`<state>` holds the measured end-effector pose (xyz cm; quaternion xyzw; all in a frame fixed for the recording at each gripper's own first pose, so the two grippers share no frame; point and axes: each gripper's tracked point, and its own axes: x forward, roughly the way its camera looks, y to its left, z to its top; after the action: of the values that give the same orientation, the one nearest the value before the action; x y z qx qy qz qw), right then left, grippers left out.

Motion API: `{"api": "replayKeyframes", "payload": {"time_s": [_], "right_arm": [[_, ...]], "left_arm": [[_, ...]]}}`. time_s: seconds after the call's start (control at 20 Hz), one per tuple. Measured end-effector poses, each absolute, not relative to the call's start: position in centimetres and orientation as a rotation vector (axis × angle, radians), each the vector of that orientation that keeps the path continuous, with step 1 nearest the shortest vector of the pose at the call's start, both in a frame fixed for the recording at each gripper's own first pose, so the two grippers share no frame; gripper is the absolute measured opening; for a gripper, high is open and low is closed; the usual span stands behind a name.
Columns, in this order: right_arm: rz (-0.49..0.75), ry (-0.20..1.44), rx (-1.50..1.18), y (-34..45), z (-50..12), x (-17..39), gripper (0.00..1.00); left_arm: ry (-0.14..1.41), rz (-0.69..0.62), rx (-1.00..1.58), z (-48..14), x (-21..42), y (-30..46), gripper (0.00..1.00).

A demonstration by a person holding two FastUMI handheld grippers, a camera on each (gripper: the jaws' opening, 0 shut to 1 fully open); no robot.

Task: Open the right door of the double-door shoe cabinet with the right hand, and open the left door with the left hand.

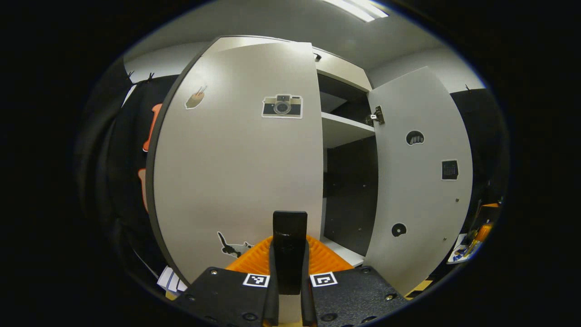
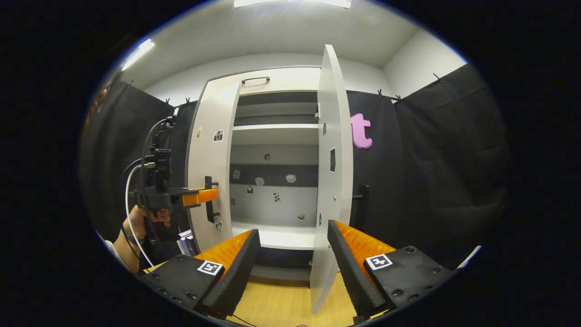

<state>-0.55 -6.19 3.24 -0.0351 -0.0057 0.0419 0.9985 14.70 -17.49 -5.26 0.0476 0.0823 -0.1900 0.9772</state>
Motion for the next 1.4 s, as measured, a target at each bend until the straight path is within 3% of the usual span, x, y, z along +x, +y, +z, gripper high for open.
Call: {"api": "replayKeyframes", "payload": {"time_s": [0.35, 0.4, 0.65, 0.85, 0.9, 1.4], "right_arm": [[0.102, 0.014, -0.067, -6.0, 2.8, -0.3, 0.99], [0.101, 0.014, -0.067, -6.1, 2.8, -0.2, 0.93], [0.114, 0.007, -0.064, -5.9, 2.9, 0.0, 0.92], [0.13, 0.009, -0.068, -5.5, 2.7, -0.5, 0.93], [0.134, 0.011, -0.066, -5.4, 2.6, -0.6, 0.99], [0.145, 0.008, -0.063, -5.4, 2.5, 0.3, 0.99]], "left_arm": [[0.154, -0.377, 0.108, -3.8, 12.0, -15.1, 0.19], [0.159, -0.386, 0.085, -3.6, 11.5, -14.3, 0.19], [0.138, -0.389, 0.08, -2.7, 9.3, -11.9, 0.19], [0.124, -0.363, 0.066, -2.0, 8.1, -10.2, 0.18], [0.117, -0.357, 0.057, -1.8, 8.0, -9.7, 0.18], [0.041, -0.212, 0.133, 0.1, 6.1, -4.4, 0.18]]}}
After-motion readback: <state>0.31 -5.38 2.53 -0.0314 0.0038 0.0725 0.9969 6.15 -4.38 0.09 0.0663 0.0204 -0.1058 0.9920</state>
